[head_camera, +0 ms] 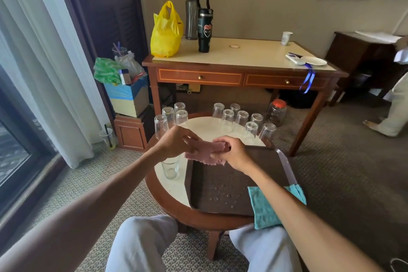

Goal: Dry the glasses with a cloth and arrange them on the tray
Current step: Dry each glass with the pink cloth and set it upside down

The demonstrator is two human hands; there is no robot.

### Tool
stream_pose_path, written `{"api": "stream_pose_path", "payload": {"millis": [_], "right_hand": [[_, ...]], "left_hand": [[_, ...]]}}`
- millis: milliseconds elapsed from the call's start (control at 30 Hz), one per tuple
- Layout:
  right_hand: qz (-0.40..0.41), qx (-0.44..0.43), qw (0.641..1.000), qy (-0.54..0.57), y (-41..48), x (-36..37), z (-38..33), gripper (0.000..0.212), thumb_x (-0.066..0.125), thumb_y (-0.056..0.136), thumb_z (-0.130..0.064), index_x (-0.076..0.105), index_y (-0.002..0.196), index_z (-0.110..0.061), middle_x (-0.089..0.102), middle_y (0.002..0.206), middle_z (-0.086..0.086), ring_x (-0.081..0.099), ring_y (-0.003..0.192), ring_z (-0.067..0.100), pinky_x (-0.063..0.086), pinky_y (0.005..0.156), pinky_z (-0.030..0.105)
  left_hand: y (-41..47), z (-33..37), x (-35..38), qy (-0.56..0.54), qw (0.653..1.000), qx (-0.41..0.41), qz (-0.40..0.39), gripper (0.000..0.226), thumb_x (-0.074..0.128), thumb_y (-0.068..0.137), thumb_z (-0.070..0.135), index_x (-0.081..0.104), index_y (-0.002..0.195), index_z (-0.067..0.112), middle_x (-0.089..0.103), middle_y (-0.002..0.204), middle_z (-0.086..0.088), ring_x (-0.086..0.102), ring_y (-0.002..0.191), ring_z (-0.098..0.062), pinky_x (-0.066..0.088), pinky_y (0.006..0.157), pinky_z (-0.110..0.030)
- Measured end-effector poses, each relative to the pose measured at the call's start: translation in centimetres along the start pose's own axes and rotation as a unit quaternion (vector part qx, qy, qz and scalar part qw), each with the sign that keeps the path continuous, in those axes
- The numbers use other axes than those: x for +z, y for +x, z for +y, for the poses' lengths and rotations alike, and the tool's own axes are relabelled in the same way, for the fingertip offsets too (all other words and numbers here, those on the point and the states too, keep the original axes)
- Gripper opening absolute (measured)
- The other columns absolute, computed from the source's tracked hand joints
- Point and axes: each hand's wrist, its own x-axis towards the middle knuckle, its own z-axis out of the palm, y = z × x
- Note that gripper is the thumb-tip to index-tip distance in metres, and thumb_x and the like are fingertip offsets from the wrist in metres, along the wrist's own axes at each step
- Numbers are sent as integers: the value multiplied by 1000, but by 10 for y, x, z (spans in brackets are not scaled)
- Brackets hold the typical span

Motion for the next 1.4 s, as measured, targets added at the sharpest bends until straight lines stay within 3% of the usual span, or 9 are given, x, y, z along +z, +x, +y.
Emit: {"api": "stream_pose_path", "payload": {"millis": [233,333,433,533,733,900,1200,1300,1400], "right_hand": [[-23,-42,989,-141,-5,0,0,12,66,97,-16,67,107,-11,62,87,-13,55,79,3,40,68,16],[-36,-44,986,-158,-6,2,-1,27,58,101,-21,64,124,-8,66,115,-7,59,105,8,44,89,21],[-84,22,993,-79,-6,2,-7,29,55,103,-22,65,127,-8,68,123,0,62,117,16,47,99,27],[-117,62,990,55,-7,2,-15,26,73,91,-15,66,116,-10,73,107,-4,68,101,7,52,86,17],[-114,54,990,67,-5,17,-28,20,83,81,-20,72,97,-20,74,92,-8,69,84,1,53,75,16],[-125,65,986,86,-2,27,-29,43,77,87,-21,62,127,-13,68,116,-3,63,109,13,51,88,18],[-66,125,986,86,0,27,-10,19,60,100,-22,57,116,-12,73,103,9,71,96,32,59,87,43],[-69,141,978,141,3,31,-8,19,56,102,-16,56,119,-7,73,93,14,73,82,32,61,80,50],[-81,150,979,116,5,39,-9,20,54,103,-18,55,120,-7,72,91,10,71,77,24,62,69,35]], "left_hand": [[0,4,-1,90,994,41,54,21,84,83,12,82,104,12,78,100,-5,64,78,-9,44,68,-11],[5,-2,-5,72,997,25,29,19,79,90,15,80,109,12,75,107,-2,66,91,-15,46,70,-13],[7,-7,-9,-67,997,-27,-32,18,71,96,13,73,112,6,73,109,-6,71,102,-25,61,79,-28],[5,-5,-13,-162,985,-33,-59,13,73,94,12,70,106,9,75,105,-7,75,97,-22,64,75,-33],[3,-5,-14,-123,992,-4,-29,19,82,85,21,80,102,13,78,90,-1,76,83,-20,64,74,-31],[2,-14,-18,-126,992,-1,2,23,83,83,9,80,106,10,78,92,1,75,81,-12,63,77,-27],[-16,-77,-15,64,994,-76,-51,108,93,64,51,38,154,26,51,147,-9,47,132,-24,39,110,-46],[-23,-91,-1,60,990,-94,-84,117,97,63,40,30,158,22,48,150,-13,45,137,-27,37,111,-43],[-27,-104,13,39,991,-111,-61,112,98,63,33,35,155,17,57,142,-13,52,132,-26,40,104,-33]]}}
